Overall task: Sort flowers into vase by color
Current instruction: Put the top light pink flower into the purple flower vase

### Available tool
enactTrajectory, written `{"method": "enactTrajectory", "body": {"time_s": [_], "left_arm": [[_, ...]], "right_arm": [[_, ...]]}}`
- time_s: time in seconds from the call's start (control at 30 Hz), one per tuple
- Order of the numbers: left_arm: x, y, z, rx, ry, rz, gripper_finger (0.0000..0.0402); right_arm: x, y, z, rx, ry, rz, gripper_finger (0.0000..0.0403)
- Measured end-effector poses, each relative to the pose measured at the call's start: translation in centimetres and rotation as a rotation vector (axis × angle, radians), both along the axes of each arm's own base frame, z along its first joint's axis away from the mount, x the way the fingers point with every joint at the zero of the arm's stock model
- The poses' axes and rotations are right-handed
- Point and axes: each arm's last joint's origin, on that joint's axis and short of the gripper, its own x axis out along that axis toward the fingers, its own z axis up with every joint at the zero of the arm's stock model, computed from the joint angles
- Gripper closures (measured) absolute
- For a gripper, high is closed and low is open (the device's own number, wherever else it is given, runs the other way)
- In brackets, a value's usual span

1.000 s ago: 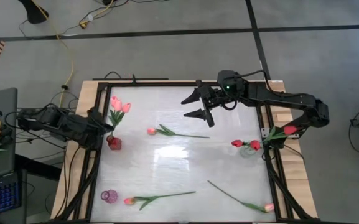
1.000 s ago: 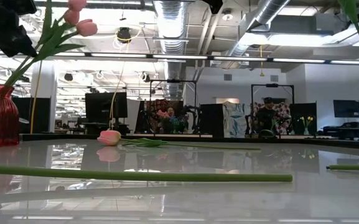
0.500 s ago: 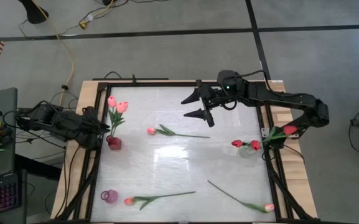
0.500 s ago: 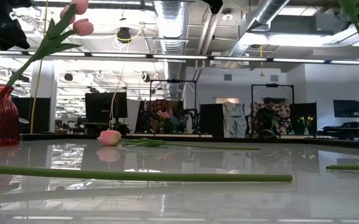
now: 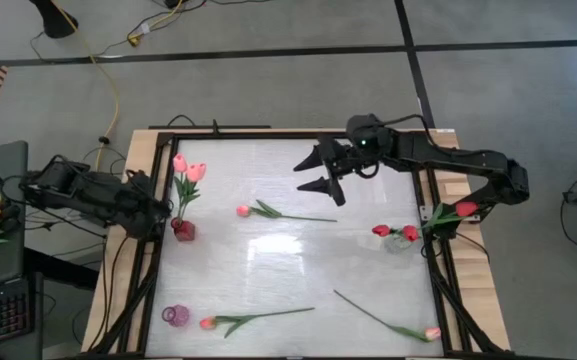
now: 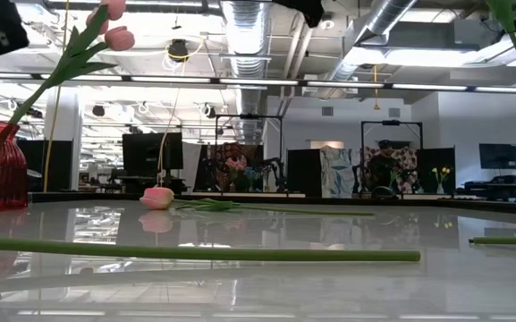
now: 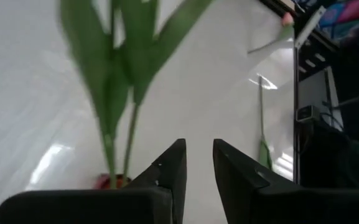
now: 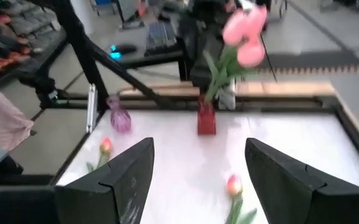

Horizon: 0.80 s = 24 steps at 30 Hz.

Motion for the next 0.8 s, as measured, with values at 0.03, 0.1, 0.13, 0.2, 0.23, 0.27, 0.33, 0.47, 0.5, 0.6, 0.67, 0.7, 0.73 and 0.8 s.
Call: {"method": "enactTrajectory", "body": {"time_s": [0.03, 0.1, 0.13, 0.2, 0.23, 0.27, 0.33, 0.47, 0.5, 0.6, 0.67, 0.7, 0.73, 0.8], "left_arm": [[0.4, -0.1, 0.1, 0.0, 0.003, -0.011, 0.0339], [1.2, -0.4, 0.2, 0.007, 0.022, -0.041, 0.0343], [1.7, -0.6, 0.2, 0.007, 0.033, -0.061, 0.0345], [2.5, -0.9, 0.1, 0.001, 0.074, -0.101, 0.0348], [2.8, -1.0, 0.0, -0.009, 0.096, -0.122, 0.0349], [3.0, -1.1, 0.0, -0.017, 0.116, -0.139, 0.0349], [3.3, -1.3, -0.2, -0.031, 0.154, -0.161, 0.0349], [3.7, -1.5, -0.3, -0.043, 0.181, -0.204, 0.0349], [3.7, -1.5, -0.3, -0.041, 0.181, -0.212, 0.0349], [3.7, -1.6, -0.4, -0.036, 0.181, -0.238, 0.0349], [3.7, -1.6, -0.5, -0.025, 0.181, -0.253, 0.0349], [3.7, -1.6, -0.6, -0.02, 0.181, -0.263, 0.0349], [3.7, -1.6, -0.7, -0.018, 0.184, -0.277, 0.0349], [3.8, -1.7, -1.1, -0.014, 0.199, -0.308, 0.0349]], "right_arm": [[0.0, 0.1, -0.2, 0.006, 0.028, -0.018, 0.0123], [-0.3, 0.0, -0.8, 0.01, 0.1, -0.059, 0.0123], [-0.5, 0.0, -1.1, 0.011, 0.145, -0.079, 0.0123], [-1.0, -0.2, -1.3, 0.009, 0.24, -0.126, 0.0123], [-1.3, -0.2, -1.3, 0.005, 0.283, -0.149, 0.0123], [-1.6, -0.2, -1.3, -0.001, 0.32, -0.172, 0.0123], [-2.2, -0.2, -1.2, -0.004, 0.385, -0.216, 0.0123], [-3.0, -0.1, -0.4, 0.023, 0.466, -0.259, 0.0123], [-3.1, -0.1, -0.1, 0.031, 0.468, -0.265, 0.0123], [-3.4, 0.0, 0.9, 0.052, 0.463, -0.279, 0.0123], [-3.6, 0.0, 1.8, 0.056, 0.453, -0.284, 0.0123], [-3.7, 0.0, 2.2, 0.053, 0.444, -0.287, 0.0123], [-3.9, 0.0, 2.6, 0.046, 0.435, -0.295, 0.0123], [-4.2, -0.2, 3.4, 0.031, 0.42, -0.327, 0.0123]]}}
